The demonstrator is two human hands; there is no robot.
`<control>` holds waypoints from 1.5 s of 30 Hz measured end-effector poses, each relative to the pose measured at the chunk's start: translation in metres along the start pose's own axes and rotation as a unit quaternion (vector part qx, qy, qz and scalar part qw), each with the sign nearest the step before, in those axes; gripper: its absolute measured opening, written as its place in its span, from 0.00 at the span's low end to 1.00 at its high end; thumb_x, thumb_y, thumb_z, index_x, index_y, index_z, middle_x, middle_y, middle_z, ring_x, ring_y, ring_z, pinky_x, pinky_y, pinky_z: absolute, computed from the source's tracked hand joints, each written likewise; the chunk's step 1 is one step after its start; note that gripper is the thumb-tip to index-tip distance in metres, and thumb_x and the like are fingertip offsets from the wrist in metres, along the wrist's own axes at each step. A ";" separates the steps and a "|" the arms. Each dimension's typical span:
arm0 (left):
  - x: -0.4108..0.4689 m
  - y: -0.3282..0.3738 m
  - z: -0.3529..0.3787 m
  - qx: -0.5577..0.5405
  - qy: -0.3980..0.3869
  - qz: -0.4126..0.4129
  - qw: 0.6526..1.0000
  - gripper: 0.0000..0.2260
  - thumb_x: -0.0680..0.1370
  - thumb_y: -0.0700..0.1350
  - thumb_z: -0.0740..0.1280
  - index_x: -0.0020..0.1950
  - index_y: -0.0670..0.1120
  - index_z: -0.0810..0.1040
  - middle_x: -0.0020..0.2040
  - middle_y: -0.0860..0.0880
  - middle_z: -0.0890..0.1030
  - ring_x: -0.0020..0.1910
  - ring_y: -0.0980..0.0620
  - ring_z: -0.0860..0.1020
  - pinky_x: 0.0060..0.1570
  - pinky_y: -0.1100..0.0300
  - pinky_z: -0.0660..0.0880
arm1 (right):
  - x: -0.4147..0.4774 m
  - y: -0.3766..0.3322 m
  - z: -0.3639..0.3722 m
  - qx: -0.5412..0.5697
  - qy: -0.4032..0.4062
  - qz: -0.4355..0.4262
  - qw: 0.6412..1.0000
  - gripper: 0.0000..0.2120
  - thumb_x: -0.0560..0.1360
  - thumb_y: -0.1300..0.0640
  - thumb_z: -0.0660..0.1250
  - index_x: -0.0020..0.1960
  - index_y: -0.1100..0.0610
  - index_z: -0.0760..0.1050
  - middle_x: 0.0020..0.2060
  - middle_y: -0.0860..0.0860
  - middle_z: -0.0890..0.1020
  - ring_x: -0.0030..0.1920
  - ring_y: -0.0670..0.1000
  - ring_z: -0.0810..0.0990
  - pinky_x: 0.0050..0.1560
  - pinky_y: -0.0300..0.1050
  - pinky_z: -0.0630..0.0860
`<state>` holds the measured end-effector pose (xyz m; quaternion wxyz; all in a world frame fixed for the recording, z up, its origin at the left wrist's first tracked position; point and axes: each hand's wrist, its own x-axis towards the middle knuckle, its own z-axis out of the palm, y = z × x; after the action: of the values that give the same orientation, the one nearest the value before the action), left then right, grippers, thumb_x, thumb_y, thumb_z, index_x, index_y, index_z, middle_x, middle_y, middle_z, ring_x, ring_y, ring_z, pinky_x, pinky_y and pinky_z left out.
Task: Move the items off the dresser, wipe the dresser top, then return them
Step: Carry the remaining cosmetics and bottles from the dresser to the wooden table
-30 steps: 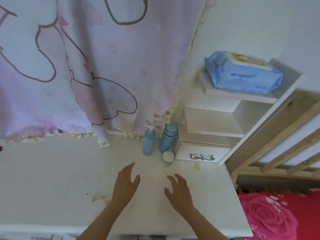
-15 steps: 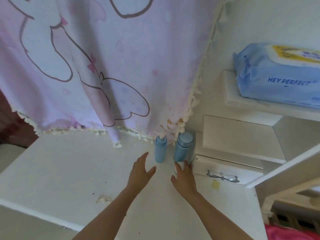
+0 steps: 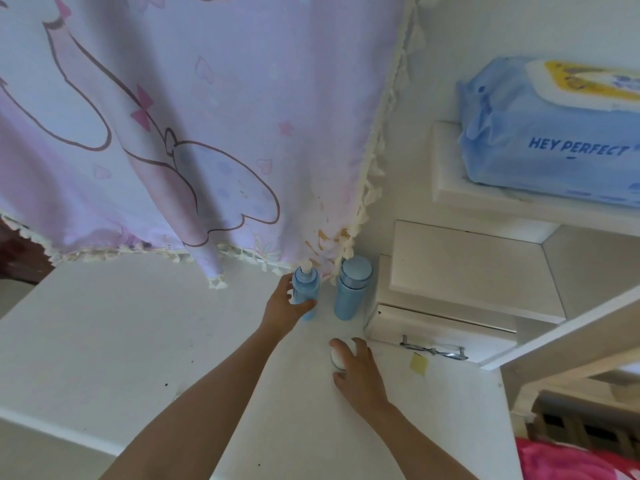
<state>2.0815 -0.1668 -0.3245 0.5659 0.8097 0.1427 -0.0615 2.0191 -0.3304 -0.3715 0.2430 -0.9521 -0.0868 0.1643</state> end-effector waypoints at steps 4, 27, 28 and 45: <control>-0.008 -0.009 0.003 -0.040 0.011 0.024 0.999 0.27 0.63 0.49 0.68 0.60 0.50 0.67 0.53 0.52 0.74 0.52 0.50 0.72 0.51 0.61 0.67 | 0.001 0.002 -0.005 0.067 -0.012 0.008 0.998 0.26 0.72 0.62 0.63 0.66 0.44 0.64 0.64 0.53 0.63 0.66 0.54 0.63 0.62 0.39 0.64; -0.252 -0.115 -0.219 -0.176 0.509 -0.031 0.842 0.16 0.72 0.33 0.68 0.56 0.44 0.69 0.46 0.49 0.76 0.42 0.56 0.75 0.42 0.67 0.71 | -0.023 -0.247 0.070 0.135 -0.167 -0.366 0.906 0.27 0.69 0.66 0.68 0.64 0.47 0.67 0.55 0.48 0.62 0.62 0.51 0.66 0.57 0.34 0.63; -0.267 -0.125 -0.230 -0.185 0.522 -0.037 0.832 0.16 0.72 0.32 0.68 0.56 0.44 0.69 0.46 0.49 0.76 0.43 0.52 0.74 0.43 0.65 0.70 | -0.030 -0.265 0.079 0.129 -0.174 -0.386 0.897 0.28 0.69 0.66 0.68 0.64 0.47 0.67 0.55 0.48 0.62 0.62 0.51 0.66 0.56 0.33 0.63; -0.503 -0.219 -0.385 -0.172 0.738 -0.058 0.650 0.17 0.71 0.33 0.70 0.55 0.48 0.71 0.45 0.50 0.77 0.43 0.51 0.75 0.41 0.64 0.70 | -0.185 -0.528 0.245 0.011 -0.291 -0.628 0.722 0.27 0.70 0.62 0.67 0.66 0.49 0.66 0.59 0.51 0.65 0.63 0.51 0.65 0.57 0.28 0.58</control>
<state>1.5132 0.1817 -0.2539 0.3981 0.4658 0.5683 0.5492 1.7150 0.1886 -0.2654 0.2641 -0.5822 -0.7292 0.2442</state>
